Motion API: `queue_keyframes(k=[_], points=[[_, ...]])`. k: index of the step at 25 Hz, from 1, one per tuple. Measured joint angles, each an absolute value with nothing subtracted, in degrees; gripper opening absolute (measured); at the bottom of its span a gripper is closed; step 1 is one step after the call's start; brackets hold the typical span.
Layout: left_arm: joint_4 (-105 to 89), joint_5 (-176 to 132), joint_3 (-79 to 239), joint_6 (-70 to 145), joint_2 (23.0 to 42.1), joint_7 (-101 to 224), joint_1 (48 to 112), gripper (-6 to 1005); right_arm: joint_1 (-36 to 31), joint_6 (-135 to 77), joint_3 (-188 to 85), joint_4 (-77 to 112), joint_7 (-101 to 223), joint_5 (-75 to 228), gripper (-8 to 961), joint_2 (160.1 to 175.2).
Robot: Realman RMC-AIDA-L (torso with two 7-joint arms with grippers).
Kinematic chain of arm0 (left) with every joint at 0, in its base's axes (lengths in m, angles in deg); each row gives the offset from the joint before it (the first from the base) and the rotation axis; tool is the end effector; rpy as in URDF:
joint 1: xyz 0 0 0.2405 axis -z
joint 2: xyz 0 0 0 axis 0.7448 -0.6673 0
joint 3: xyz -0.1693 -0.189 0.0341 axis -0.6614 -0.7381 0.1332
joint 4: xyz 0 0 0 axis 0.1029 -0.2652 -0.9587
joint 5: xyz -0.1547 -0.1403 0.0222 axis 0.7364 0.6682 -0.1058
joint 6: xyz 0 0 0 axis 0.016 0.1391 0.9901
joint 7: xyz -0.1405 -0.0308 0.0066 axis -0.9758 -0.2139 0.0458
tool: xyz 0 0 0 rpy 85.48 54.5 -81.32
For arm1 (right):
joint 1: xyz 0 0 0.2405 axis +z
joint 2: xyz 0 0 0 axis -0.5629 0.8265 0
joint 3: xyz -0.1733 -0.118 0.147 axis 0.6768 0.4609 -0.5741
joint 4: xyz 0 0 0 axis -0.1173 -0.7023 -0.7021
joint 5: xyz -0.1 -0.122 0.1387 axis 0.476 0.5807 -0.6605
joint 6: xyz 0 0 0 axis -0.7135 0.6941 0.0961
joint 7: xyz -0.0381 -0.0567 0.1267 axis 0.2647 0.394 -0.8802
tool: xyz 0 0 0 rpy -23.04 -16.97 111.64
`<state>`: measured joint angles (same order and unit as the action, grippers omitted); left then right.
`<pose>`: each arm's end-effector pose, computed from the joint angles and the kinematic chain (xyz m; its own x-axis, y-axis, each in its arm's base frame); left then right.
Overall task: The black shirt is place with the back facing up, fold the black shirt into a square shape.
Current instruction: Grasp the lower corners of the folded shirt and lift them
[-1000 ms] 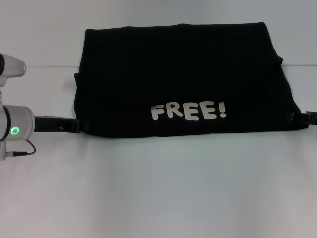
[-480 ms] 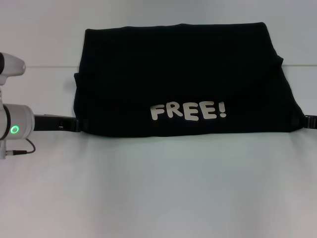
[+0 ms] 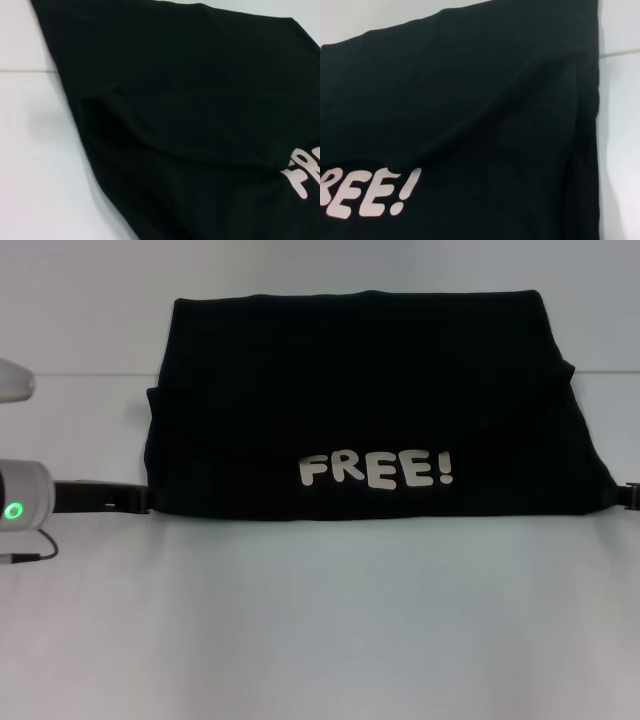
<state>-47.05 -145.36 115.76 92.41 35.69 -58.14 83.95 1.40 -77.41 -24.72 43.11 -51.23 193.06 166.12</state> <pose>-0.3030 0.3932 0.0184 0.5102 0.7549 0.4121 0.8503 -0.3711 -0.3731 0.3501 0.3917 0.0489 0.4216 -0.7530 -0.5052 -0.8896 -0.2353 -0.3915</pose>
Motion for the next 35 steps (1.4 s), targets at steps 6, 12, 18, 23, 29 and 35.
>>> queue_keyframes(k=[6, 12, 18, 23, 29, 35], points=[[-51.15, -145.25, 114.36, 98.92, 35.74, -58.45, 81.58, 4, -1.57, -84.86, -26.98, 45.67, -48.76, 192.93, -2, 165.61], [-56.11, -145.29, 112.23, 108.22, 35.99, -60.28, 79.06, 4, -4.99, -95.15, -31.47, 48.43, -44.20, 192.86, -1, 165.04], [-58.13, -146.16, 108.86, 118.68, 35.54, -60.55, 77.61, 4, -8.58, -104.13, -32.29, 51.15, -41.30, 193.04, -1, 164.34], [-59.89, -147.49, 106.26, 127.06, 35.37, -60.63, 76.30, 4, -10.84, -111.02, -32.50, 52.73, -39.17, 193.23, -2, 164.06], [-61.19, -147.97, 104.41, 134.03, 35.64, -60.56, 74.30, 4, -13.40, -117.96, -32.50, 53.01, -36.41, 193.43, -2, 163.73], [-61.02, -148.24, 101.86, 137.86, 35.64, -59.99, 72.91, 4, -15.79, -120.72, -33.90, 53.60, -35.48, 193.50, -1, 163.73]])
